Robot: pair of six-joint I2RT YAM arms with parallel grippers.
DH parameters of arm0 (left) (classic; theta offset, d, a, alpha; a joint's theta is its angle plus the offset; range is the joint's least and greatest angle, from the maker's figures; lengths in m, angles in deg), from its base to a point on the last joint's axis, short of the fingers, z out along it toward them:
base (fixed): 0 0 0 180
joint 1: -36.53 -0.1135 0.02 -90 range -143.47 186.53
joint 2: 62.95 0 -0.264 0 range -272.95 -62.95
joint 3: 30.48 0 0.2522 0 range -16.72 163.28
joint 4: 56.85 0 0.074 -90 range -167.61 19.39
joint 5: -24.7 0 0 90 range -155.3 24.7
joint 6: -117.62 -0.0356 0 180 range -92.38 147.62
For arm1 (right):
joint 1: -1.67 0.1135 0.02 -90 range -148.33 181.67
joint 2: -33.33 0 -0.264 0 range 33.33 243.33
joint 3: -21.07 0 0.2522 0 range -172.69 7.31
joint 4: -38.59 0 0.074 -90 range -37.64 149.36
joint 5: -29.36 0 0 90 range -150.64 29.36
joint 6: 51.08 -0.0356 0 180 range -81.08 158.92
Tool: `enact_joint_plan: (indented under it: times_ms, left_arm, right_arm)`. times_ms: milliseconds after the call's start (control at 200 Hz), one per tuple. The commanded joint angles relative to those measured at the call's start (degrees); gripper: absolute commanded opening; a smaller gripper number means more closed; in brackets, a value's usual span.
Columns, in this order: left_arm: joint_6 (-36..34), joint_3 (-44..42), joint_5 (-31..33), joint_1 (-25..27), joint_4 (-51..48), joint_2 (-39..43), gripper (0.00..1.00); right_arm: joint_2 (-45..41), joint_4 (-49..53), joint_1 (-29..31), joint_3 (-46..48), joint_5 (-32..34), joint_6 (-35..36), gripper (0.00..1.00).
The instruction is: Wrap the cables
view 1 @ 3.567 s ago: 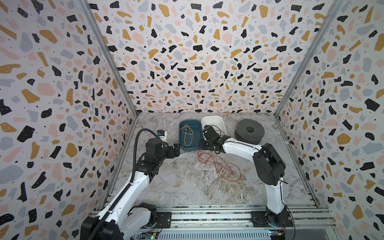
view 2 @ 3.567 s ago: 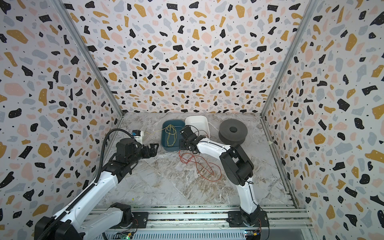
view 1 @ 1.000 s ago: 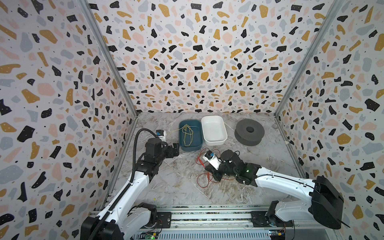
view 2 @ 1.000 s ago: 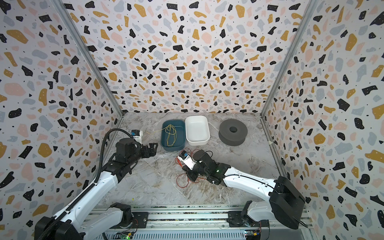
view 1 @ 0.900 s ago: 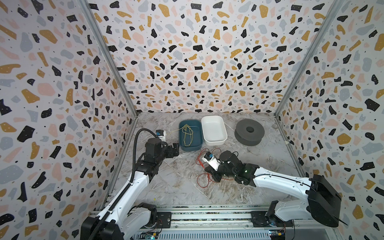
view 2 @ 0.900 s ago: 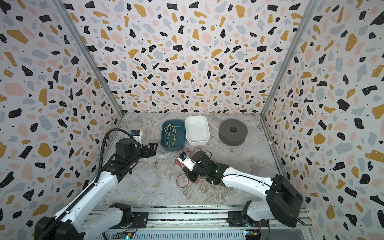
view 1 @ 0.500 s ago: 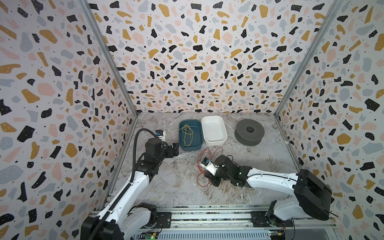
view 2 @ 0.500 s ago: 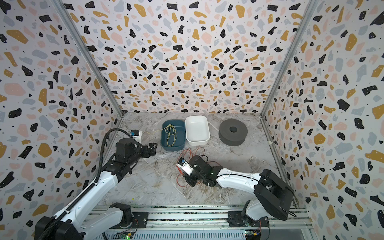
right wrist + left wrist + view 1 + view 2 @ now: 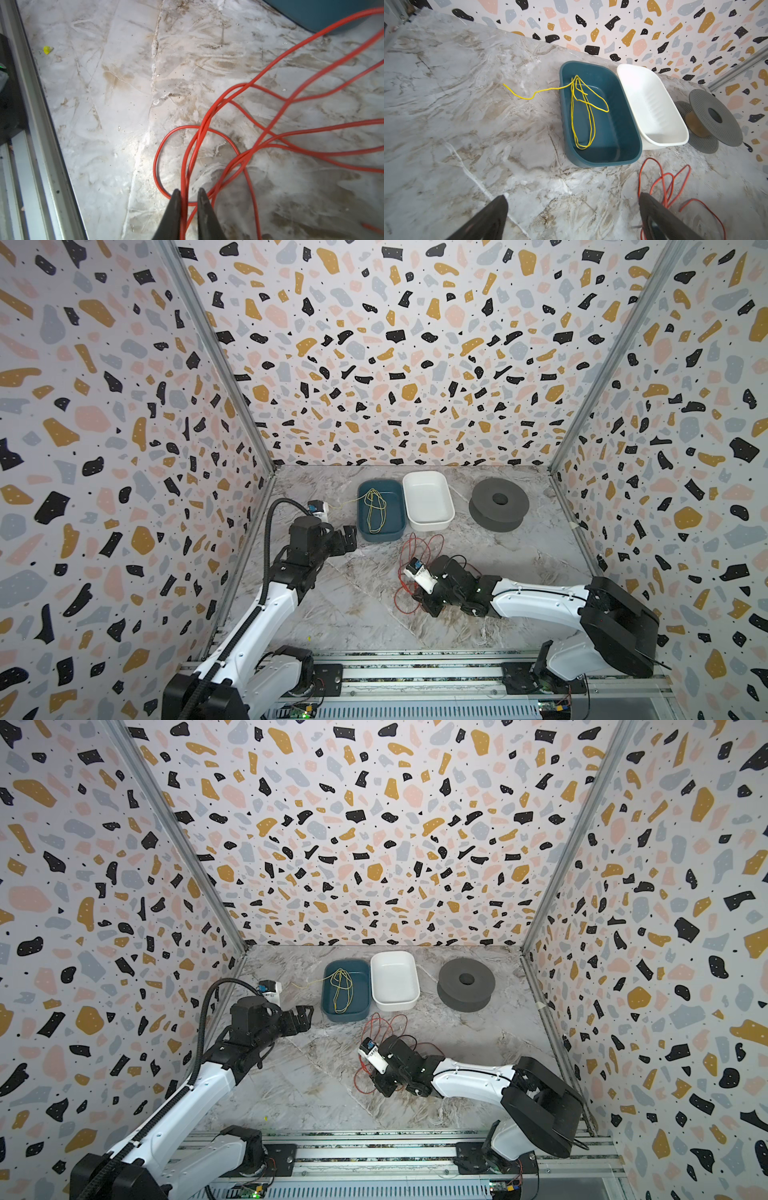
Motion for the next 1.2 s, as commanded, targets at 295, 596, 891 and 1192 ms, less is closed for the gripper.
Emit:
enact_joint_plan:
  times_ms: [295, 596, 891, 1192]
  left_arm:
    - [12.7, -7.1, -10.1, 2.7, 2.3, 8.3, 0.97]
    - [17.2, -11.1, -13.6, 3.5, 4.3, 10.7, 0.95]
    - [20.3, -13.4, -12.0, 7.4, 5.9, 11.6, 0.94]
    - [22.2, -15.3, -9.6, 11.1, 7.1, 11.2, 0.93]
  right_arm:
    - [-7.8, -0.5, -0.6, -2.1, -3.5, -4.1, 0.81]
    - [-13.3, 3.7, -5.8, -2.3, -5.3, -9.7, 0.85]
    - [-14.9, 9.6, -7.6, -2.2, -7.5, -11.3, 0.68]
    - [-13.9, 8.7, -5.1, -2.1, -8.6, -12.0, 0.47]
